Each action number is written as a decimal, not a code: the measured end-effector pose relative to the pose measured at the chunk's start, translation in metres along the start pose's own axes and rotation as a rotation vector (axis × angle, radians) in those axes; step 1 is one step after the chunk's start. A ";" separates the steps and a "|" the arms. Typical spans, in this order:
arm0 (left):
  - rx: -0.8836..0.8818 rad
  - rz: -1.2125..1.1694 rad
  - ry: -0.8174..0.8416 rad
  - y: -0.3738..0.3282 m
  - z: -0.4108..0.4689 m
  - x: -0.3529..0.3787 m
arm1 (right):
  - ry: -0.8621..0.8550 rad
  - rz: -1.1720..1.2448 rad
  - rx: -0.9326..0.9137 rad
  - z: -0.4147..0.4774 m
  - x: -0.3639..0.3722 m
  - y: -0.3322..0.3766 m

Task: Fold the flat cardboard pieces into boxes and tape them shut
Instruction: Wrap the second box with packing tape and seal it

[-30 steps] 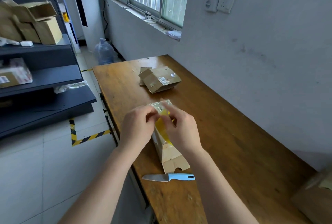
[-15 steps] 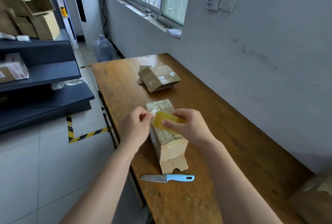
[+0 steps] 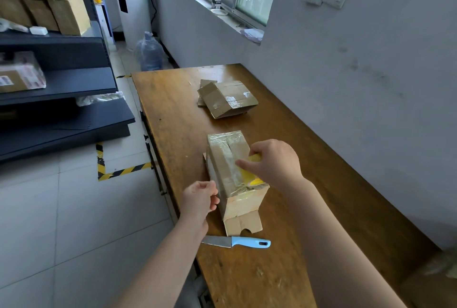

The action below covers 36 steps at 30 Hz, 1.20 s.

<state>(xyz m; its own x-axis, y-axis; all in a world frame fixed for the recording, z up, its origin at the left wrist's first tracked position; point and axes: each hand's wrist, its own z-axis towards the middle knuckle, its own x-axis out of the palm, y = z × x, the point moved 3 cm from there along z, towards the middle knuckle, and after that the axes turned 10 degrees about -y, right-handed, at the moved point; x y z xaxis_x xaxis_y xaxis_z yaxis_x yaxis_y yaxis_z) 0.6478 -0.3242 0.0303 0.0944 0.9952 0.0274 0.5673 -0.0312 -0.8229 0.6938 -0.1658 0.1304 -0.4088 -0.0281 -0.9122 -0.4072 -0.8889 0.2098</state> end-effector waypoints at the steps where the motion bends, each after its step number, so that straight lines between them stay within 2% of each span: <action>1: -0.044 -0.018 -0.007 0.007 0.002 0.002 | -0.003 -0.033 -0.042 0.000 0.003 0.003; 9: -0.189 -0.080 -0.027 0.038 0.016 0.010 | 0.033 -0.177 -0.144 -0.003 0.017 0.014; 23: -0.317 -0.063 0.000 0.059 0.015 0.024 | 0.087 -0.210 -0.110 -0.006 0.031 0.013; 30: -0.170 0.216 -0.032 0.058 0.021 0.028 | 0.074 -0.186 -0.105 -0.006 0.038 0.014; 36: -0.058 0.384 0.018 0.062 0.022 0.026 | 0.077 -0.203 -0.110 -0.004 0.040 0.016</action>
<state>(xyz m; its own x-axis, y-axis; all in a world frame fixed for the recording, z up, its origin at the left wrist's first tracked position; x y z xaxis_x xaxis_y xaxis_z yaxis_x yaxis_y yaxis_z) 0.6672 -0.2984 -0.0322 0.3234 0.9080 -0.2662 0.5331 -0.4073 -0.7416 0.6744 -0.1833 0.0957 -0.2628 0.1249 -0.9567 -0.3817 -0.9242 -0.0158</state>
